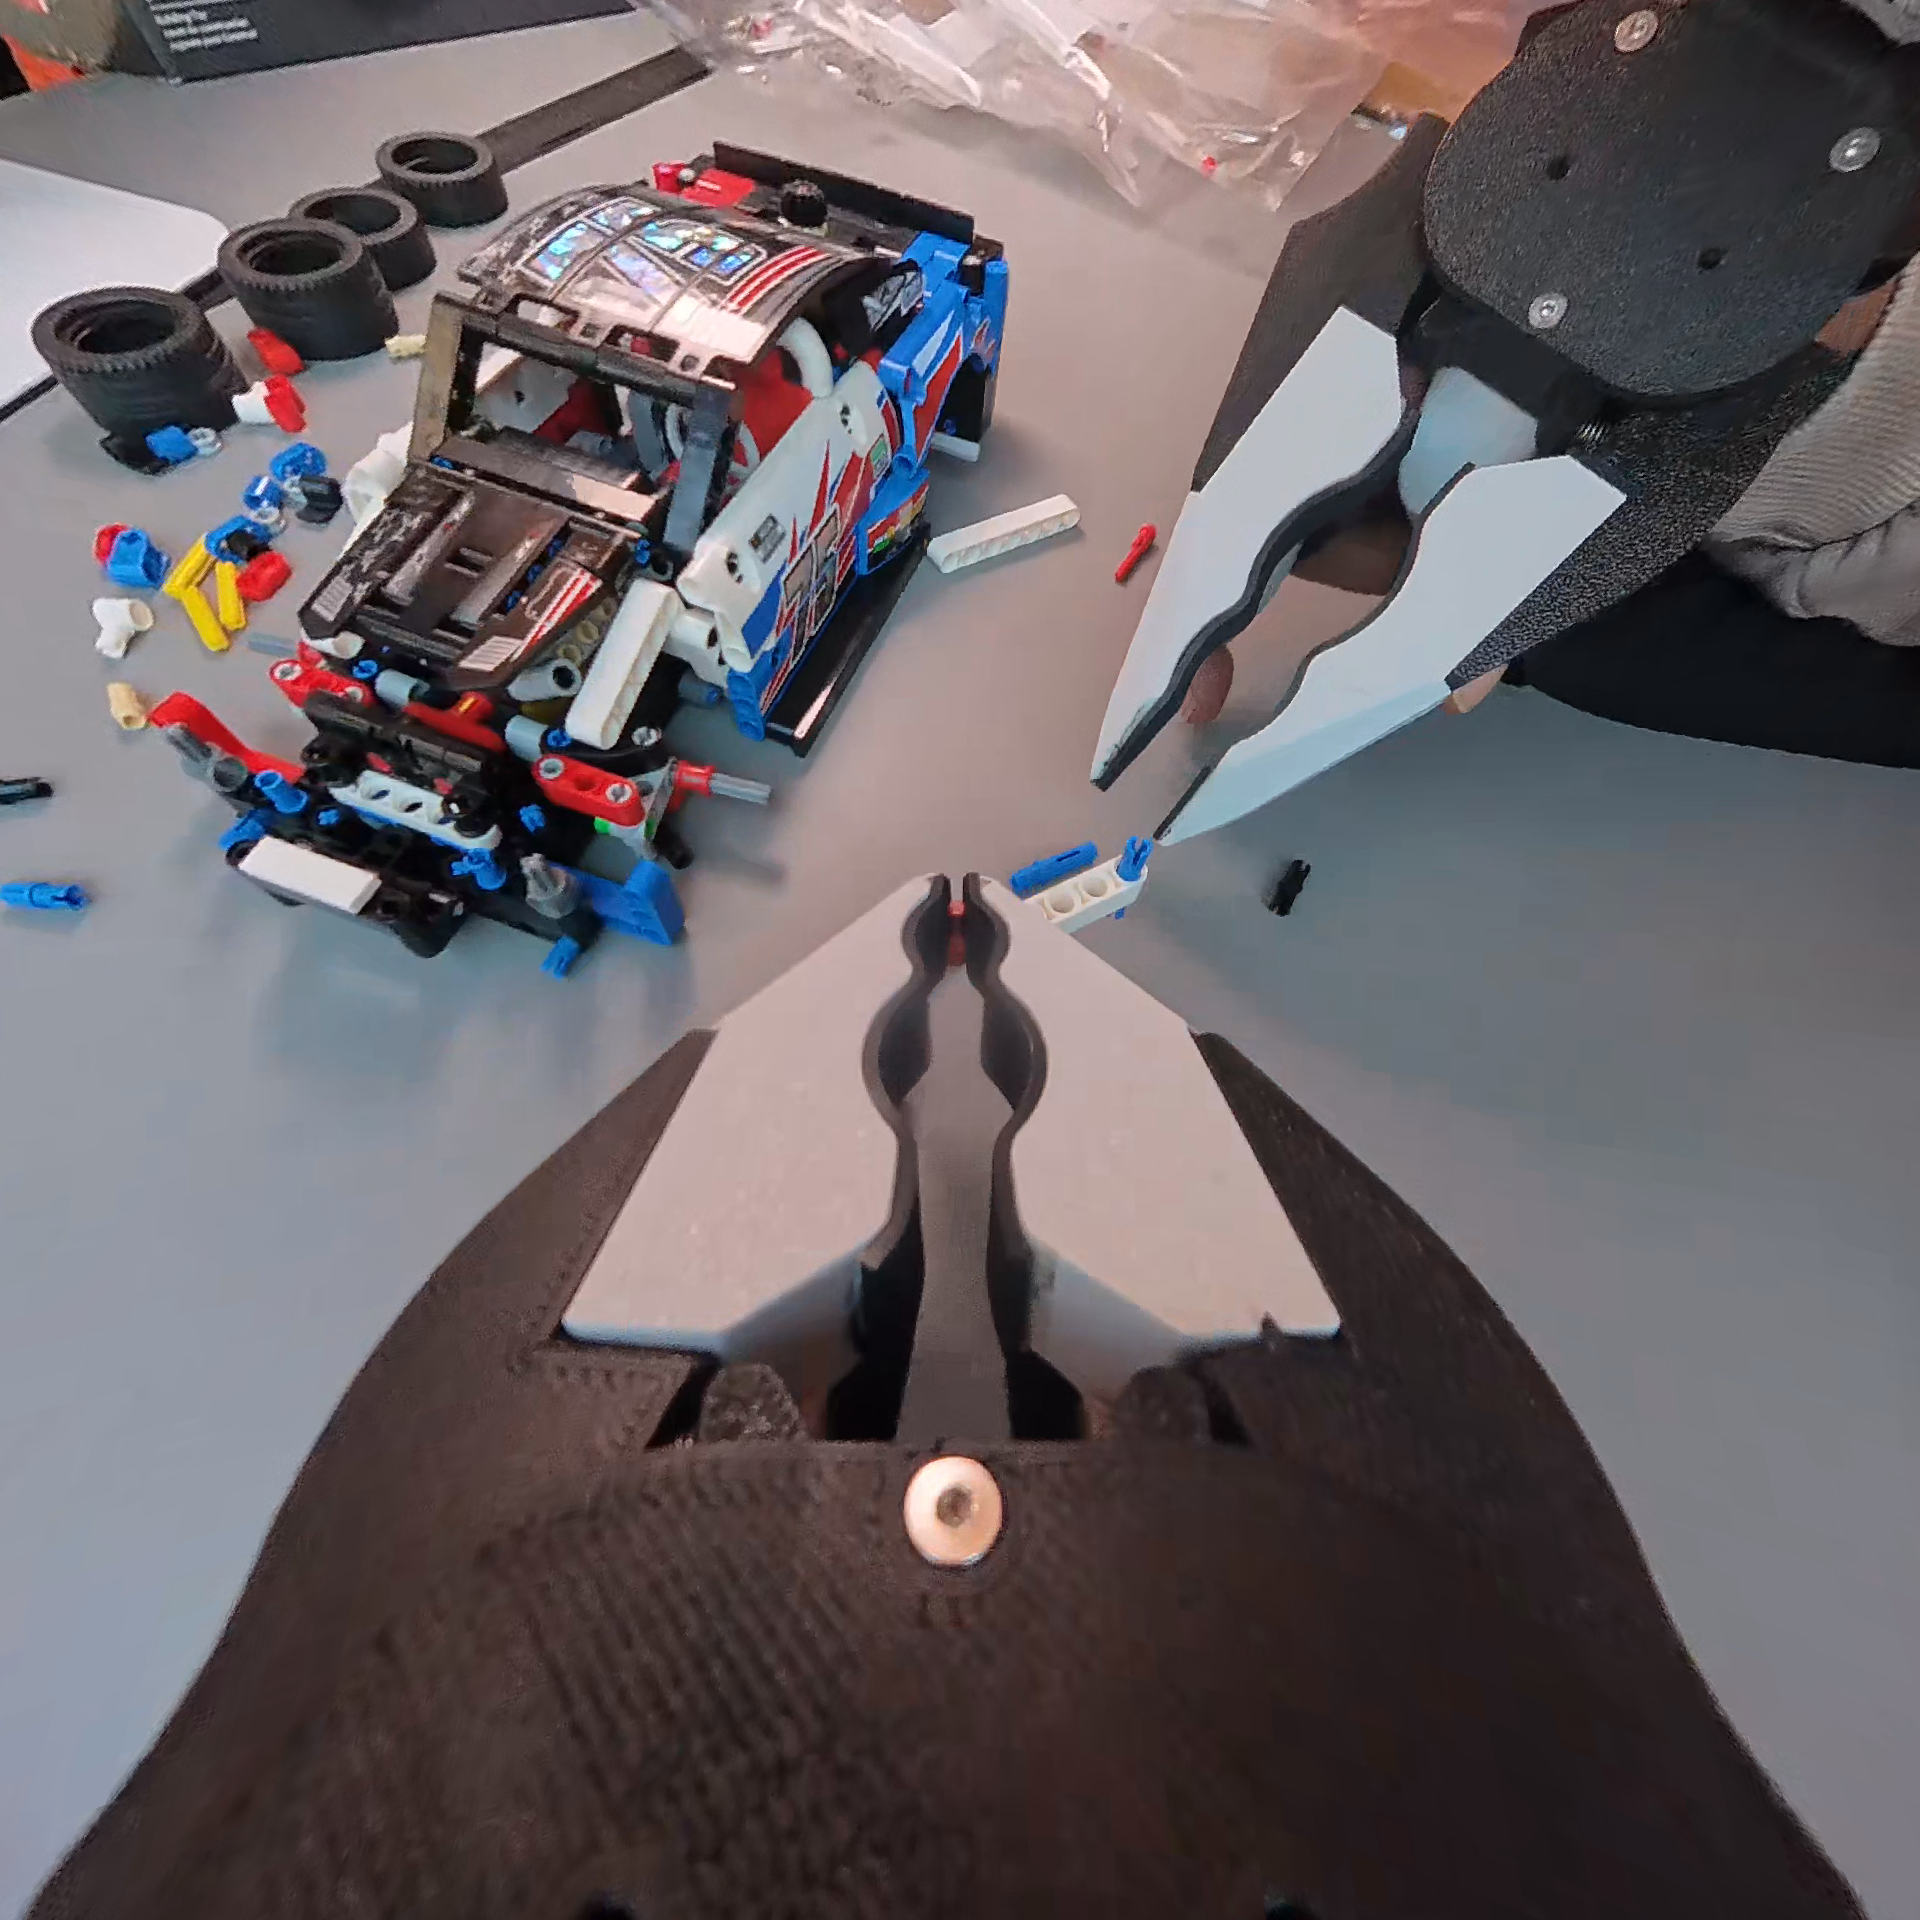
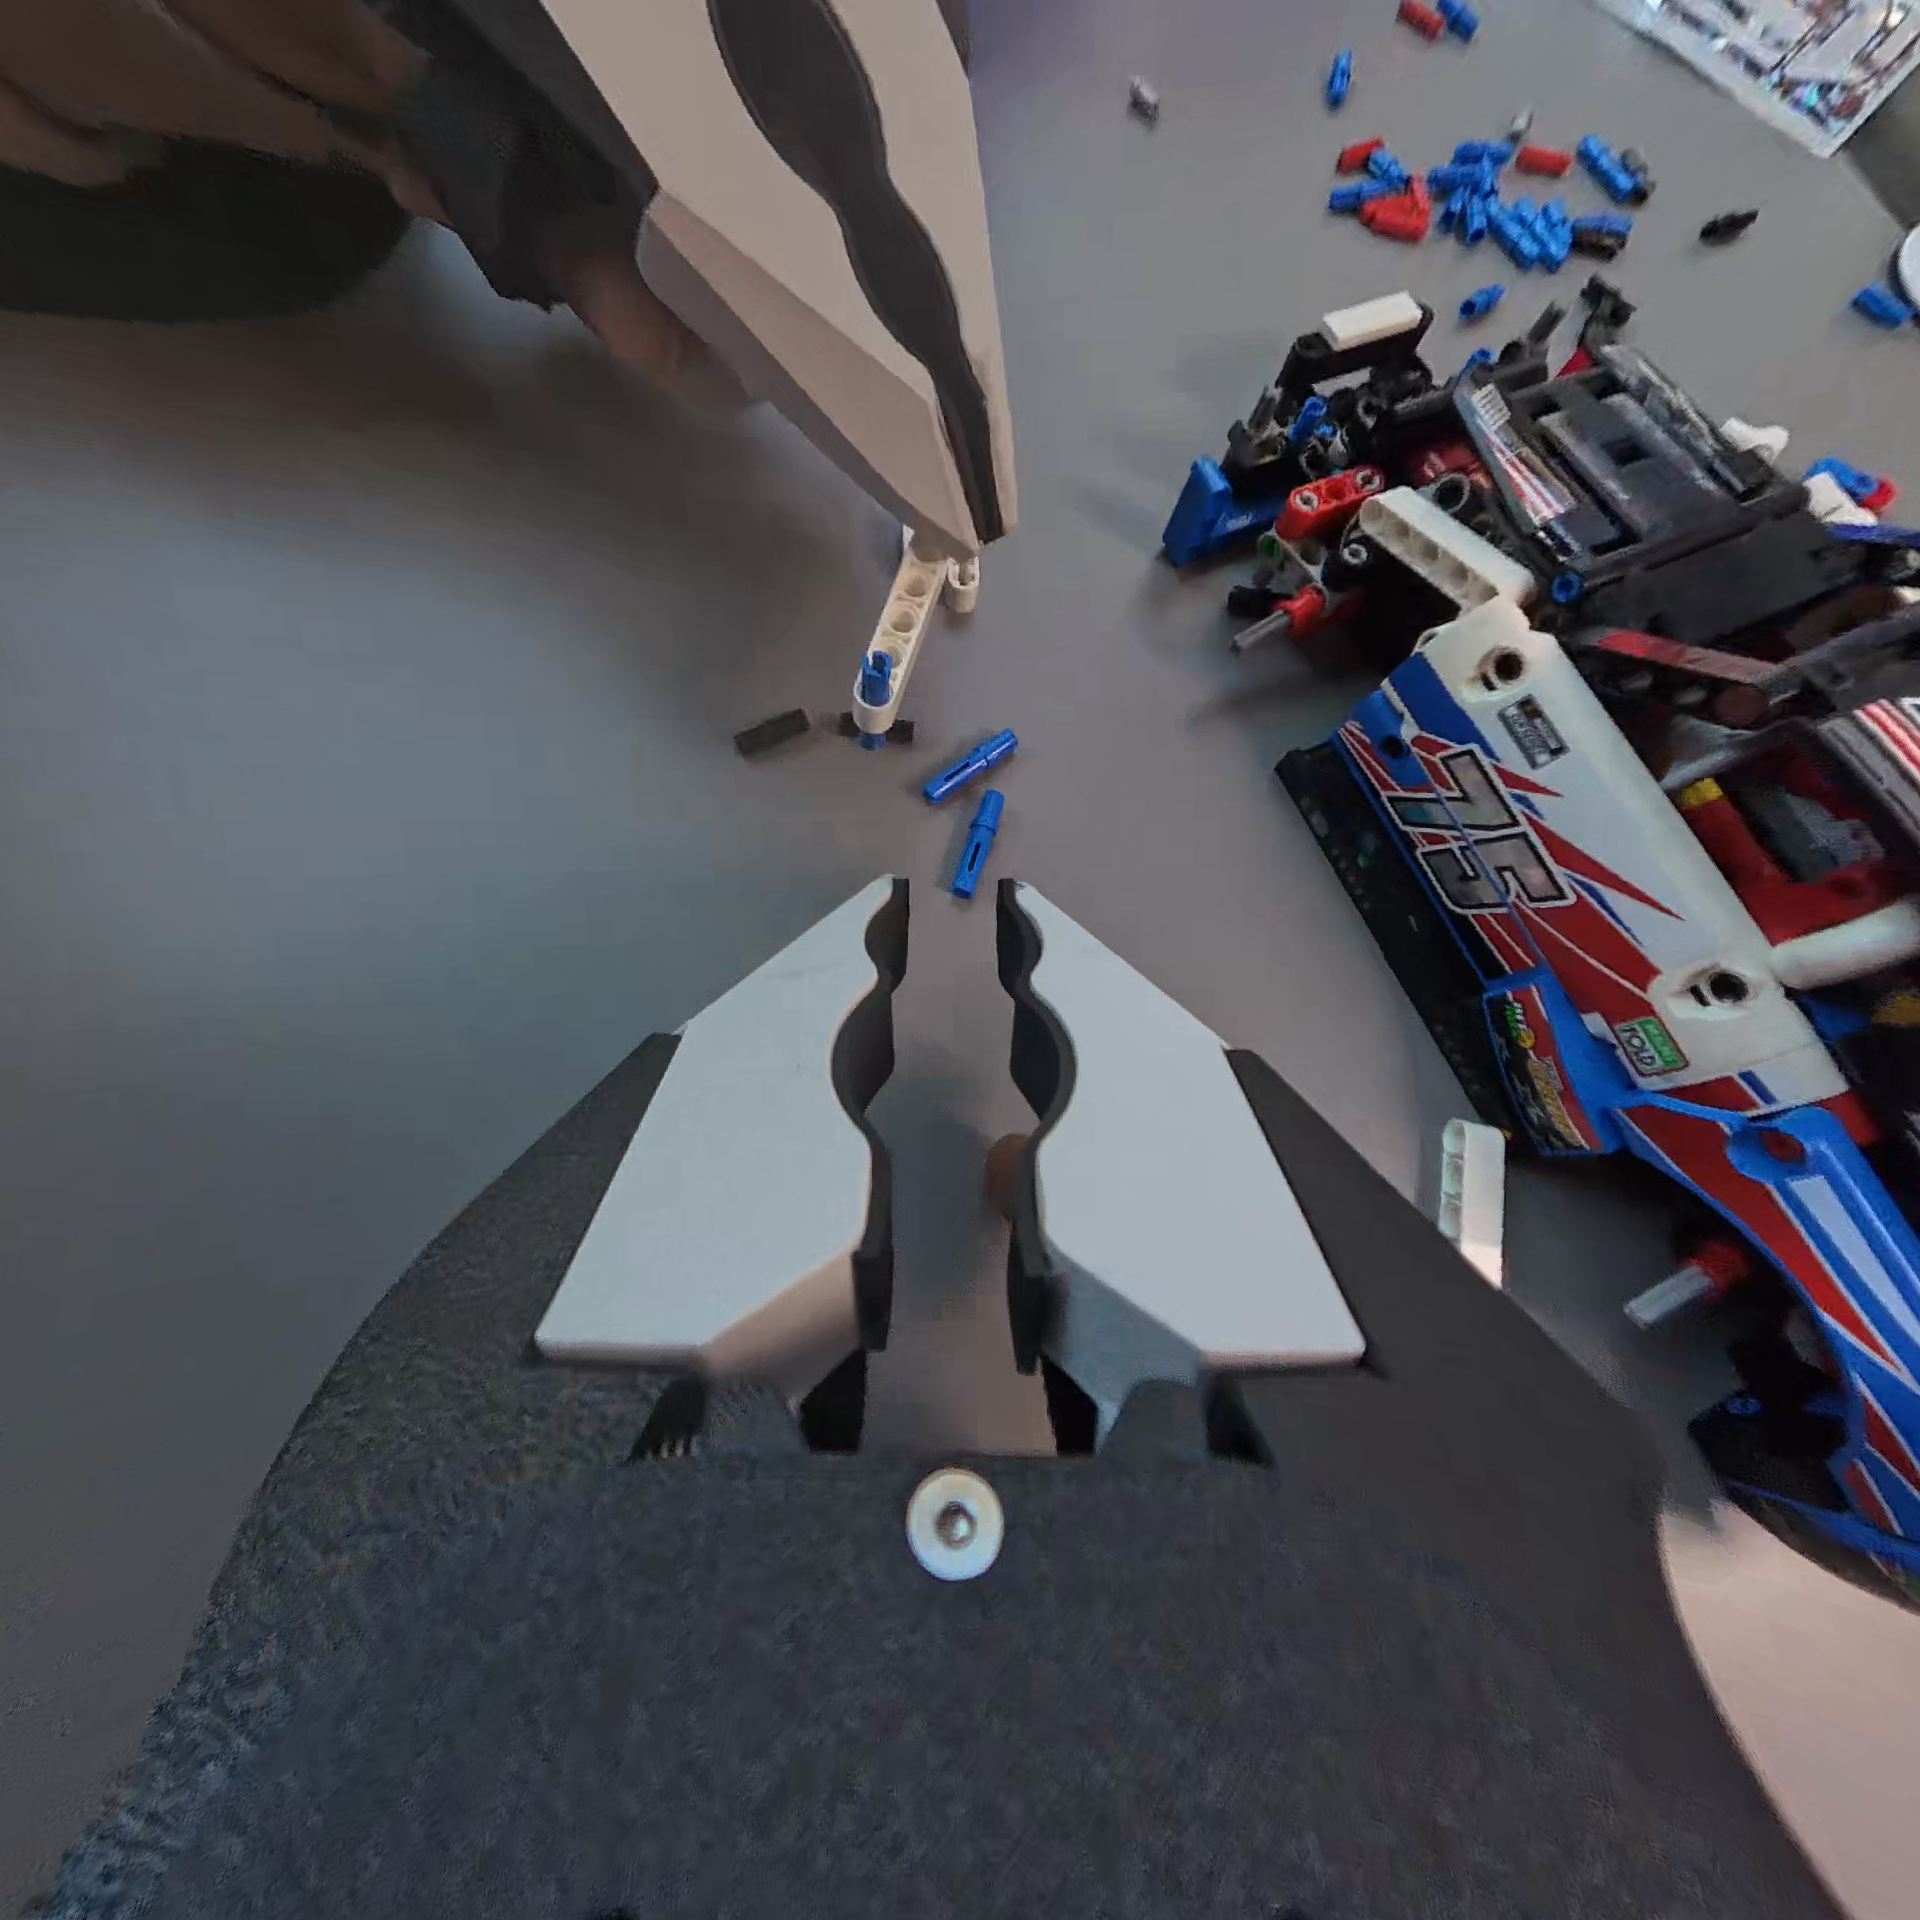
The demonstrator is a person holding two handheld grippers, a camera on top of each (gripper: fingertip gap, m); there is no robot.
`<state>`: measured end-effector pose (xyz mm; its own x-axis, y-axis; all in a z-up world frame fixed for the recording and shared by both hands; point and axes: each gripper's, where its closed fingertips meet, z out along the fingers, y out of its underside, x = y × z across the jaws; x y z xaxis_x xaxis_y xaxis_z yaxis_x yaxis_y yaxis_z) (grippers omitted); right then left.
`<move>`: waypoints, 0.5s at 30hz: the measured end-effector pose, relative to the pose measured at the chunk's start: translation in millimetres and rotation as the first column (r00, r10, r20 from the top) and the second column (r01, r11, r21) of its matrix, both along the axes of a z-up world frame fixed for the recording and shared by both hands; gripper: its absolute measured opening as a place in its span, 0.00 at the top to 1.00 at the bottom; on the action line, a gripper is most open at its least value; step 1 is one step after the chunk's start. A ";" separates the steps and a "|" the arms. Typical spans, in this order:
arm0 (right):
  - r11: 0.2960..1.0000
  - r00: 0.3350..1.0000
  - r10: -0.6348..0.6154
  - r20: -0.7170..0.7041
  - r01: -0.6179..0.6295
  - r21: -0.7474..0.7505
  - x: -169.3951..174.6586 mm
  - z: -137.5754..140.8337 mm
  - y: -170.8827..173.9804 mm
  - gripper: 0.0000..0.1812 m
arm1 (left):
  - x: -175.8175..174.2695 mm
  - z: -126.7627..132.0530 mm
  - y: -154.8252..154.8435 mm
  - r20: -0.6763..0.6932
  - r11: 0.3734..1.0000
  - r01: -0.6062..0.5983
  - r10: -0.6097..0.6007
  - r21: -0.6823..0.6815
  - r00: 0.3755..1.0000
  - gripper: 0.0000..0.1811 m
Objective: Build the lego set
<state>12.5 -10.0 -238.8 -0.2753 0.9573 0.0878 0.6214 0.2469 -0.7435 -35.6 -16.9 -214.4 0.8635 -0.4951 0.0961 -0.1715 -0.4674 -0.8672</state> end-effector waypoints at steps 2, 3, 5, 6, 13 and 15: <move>1.000 0.997 -0.016 0.077 0.018 -0.019 -3.8 -7.0 0.3 0.92 | -4.4 -1.9 0.6 -0.003 1.000 -0.017 0.017 -0.013 1.000 1.00; 1.000 0.994 -0.020 0.111 0.020 -0.007 -5.7 -10.2 1.0 0.92 | -6.3 -2.6 0.9 -0.007 1.000 -0.023 0.023 -0.015 1.000 1.00; 0.999 0.985 -0.011 0.175 0.003 0.046 -7.7 -14.9 3.1 0.94 | -9.7 -3.4 1.2 -0.016 0.999 -0.033 0.032 -0.014 0.999 1.00; 0.998 0.981 -0.005 0.195 -0.008 0.066 -8.9 -15.8 3.7 0.95 | -11.1 -3.6 1.3 -0.017 0.999 -0.037 0.037 -0.014 0.999 1.00; 0.994 0.990 -0.064 -0.127 0.052 -0.096 -36.1 38.8 15.5 0.99 | -30.1 6.7 7.5 0.054 0.991 -0.129 0.128 0.019 0.990 1.00; 0.973 0.900 -0.125 -0.418 0.030 -0.227 -41.4 102.3 19.9 0.99 | -35.7 14.5 9.2 0.103 0.987 -0.154 0.150 0.041 0.983 1.00</move>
